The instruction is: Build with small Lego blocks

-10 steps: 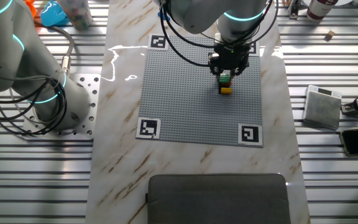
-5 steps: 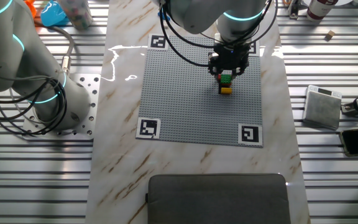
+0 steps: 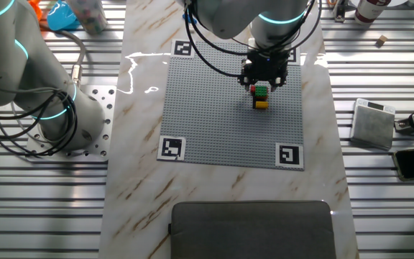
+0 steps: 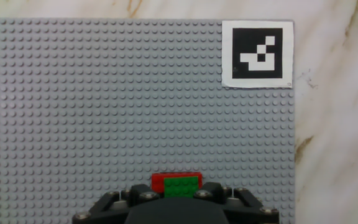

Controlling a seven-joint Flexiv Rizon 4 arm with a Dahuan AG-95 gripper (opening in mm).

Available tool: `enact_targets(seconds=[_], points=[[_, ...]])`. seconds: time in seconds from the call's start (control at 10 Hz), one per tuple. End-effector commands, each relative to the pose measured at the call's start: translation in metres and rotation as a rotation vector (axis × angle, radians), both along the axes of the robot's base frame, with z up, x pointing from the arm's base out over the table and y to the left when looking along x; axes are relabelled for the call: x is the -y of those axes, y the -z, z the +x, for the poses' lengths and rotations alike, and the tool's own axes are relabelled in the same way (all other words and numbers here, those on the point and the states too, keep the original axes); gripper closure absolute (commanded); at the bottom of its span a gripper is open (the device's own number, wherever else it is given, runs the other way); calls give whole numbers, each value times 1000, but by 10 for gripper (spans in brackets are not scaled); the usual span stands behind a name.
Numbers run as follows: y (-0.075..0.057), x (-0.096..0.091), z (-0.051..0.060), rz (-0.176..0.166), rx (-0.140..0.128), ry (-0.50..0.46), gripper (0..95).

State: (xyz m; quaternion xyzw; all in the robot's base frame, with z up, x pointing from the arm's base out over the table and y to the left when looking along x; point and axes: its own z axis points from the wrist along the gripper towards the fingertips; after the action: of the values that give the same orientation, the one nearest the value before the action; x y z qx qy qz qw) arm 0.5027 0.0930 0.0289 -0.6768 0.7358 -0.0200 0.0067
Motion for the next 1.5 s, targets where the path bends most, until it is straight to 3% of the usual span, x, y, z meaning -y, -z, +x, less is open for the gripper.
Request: enact_targets(seconds=[0.1,0.2,0.3,0.4,1.5], points=[[-7,8,0,0,-1,5,570],[-11,14,1,5,-2,17,760],[-12,15,1,9,-1,29,760],[-14,18,0,14,1,68,950],[-8,27,1,10,5,81,950]])
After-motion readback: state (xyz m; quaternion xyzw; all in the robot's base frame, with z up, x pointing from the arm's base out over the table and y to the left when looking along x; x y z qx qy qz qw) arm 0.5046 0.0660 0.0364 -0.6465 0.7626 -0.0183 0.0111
